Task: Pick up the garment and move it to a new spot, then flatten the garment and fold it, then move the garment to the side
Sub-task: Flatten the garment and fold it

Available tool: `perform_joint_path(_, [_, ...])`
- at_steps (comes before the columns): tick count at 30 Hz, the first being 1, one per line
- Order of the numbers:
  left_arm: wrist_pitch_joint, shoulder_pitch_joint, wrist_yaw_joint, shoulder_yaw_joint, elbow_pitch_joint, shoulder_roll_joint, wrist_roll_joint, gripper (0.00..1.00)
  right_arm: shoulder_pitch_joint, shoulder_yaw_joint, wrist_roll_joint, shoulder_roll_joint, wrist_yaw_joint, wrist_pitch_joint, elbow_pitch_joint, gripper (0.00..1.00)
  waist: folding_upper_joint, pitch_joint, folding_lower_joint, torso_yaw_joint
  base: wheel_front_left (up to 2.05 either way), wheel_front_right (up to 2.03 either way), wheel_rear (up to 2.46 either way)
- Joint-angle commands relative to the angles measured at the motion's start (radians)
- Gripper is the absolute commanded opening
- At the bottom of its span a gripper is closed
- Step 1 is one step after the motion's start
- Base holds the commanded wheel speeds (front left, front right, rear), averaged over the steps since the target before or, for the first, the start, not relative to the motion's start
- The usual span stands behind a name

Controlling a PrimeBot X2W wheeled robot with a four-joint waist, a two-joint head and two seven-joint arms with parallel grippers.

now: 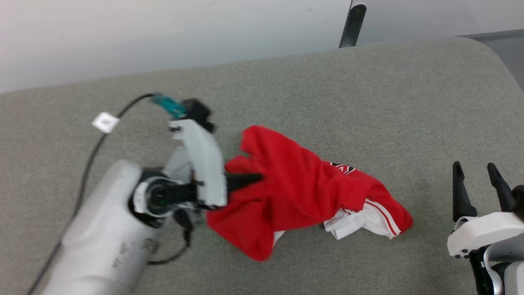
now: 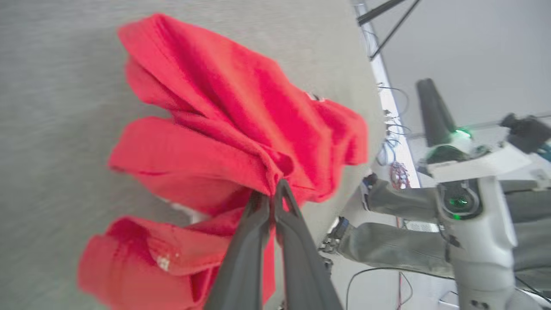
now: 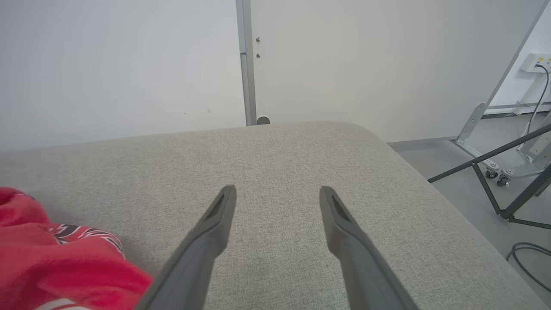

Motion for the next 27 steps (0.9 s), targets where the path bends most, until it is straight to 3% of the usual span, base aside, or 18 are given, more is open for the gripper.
perform_joint_path(1, [0.015,0.022,0.013,-0.005,-0.033,-0.017,-0.025,0.0,0.006,0.0,-0.005,0.002,-0.001,0.001,-0.003,1.0,0.0,-0.004,0.0,-0.001,0.0,0.0,0.0])
perform_joint_path(10, [0.125,0.136,0.12,-0.074,-0.309,-0.096,-0.126,0.0,0.017,0.005,0.005,0.002,-0.001,0.004,0.005,1.0,0.0,-0.004,0.0,-0.023,0.0,0.0,0.0])
perform_joint_path(15, [0.123,0.196,0.133,-0.097,-0.344,-0.115,-0.142,0.0,0.019,0.01,0.014,0.002,-0.001,0.004,0.014,1.0,0.0,0.003,0.0,-0.038,0.0,0.0,0.0])
perform_joint_path(17, [0.113,0.211,0.128,-0.105,-0.331,-0.109,-0.128,0.48,0.019,0.013,0.02,0.002,-0.001,0.001,0.019,1.0,0.0,0.005,0.0,-0.042,0.0,0.0,0.0])
perform_joint_path(18, [0.105,0.217,0.131,-0.104,-0.321,-0.109,-0.123,1.0,0.019,0.014,0.021,0.002,-0.001,-0.001,0.022,1.0,0.0,0.006,0.0,-0.043,0.0,0.0,0.0])
perform_joint_path(23, [0.104,0.209,0.141,-0.092,-0.299,-0.081,-0.108,1.0,0.017,0.018,0.022,0.002,-0.001,-0.007,0.036,1.0,0.0,0.004,0.0,-0.044,0.0,0.0,0.0])
perform_joint_path(27, [0.121,0.186,0.15,-0.074,-0.34,-0.026,-0.088,1.0,0.022,0.016,0.017,0.002,-0.001,-0.005,0.041,1.0,0.0,-0.004,0.0,-0.037,0.0,0.0,0.0])
